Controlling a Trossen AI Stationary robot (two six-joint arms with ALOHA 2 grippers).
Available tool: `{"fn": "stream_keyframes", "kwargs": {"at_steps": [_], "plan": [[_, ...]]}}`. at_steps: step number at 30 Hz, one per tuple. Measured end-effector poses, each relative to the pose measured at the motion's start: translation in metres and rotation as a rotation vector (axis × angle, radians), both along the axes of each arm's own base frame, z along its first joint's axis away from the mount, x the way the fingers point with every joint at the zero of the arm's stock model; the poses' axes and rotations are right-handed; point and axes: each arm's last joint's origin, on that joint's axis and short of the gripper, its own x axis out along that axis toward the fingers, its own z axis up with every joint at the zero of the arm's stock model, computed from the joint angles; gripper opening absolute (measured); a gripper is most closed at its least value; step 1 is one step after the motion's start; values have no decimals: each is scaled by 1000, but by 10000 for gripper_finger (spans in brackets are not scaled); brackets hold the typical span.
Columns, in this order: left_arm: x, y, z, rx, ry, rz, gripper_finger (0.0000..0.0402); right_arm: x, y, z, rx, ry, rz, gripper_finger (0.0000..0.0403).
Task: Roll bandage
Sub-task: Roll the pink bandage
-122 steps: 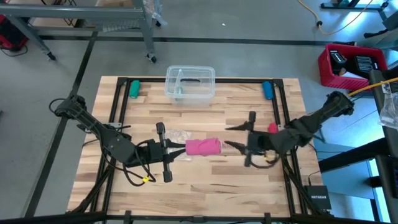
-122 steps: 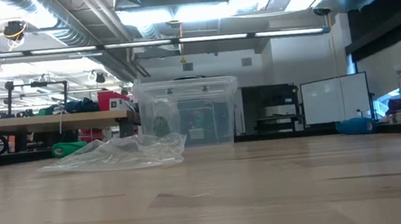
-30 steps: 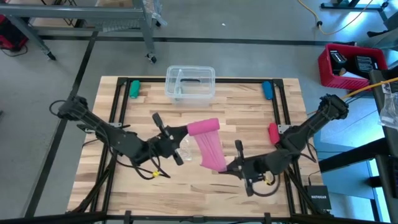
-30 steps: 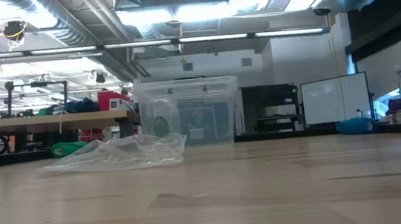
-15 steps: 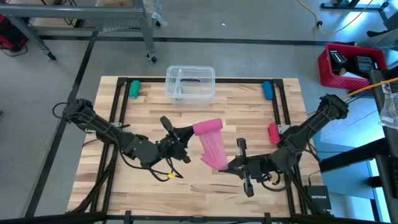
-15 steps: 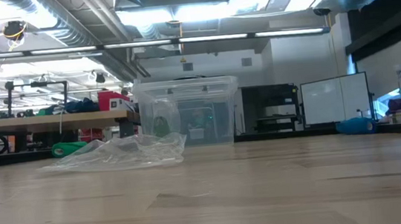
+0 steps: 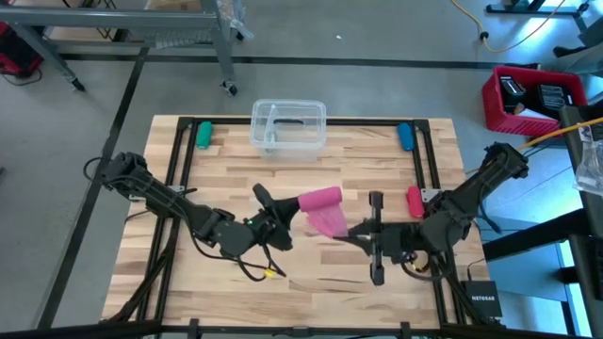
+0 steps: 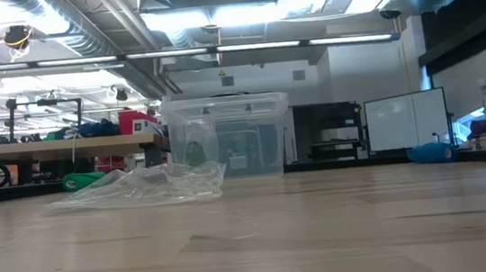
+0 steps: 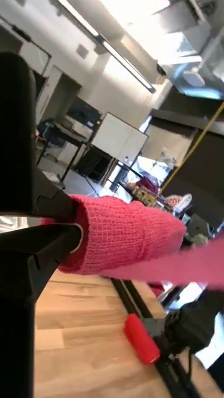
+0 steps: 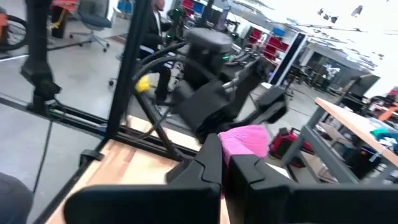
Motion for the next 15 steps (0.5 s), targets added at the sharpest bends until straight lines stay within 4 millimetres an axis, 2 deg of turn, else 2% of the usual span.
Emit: {"fn": "stream_keyframes", "kwargs": {"at_steps": [6, 15], "plan": [[1, -2, -7, -11, 53, -91, 3, 7, -15, 10, -12, 19, -39, 1], [-4, -15, -12, -24, 91, -197, 3, 24, -47, 5, -42, 68, -161, 4]]}}
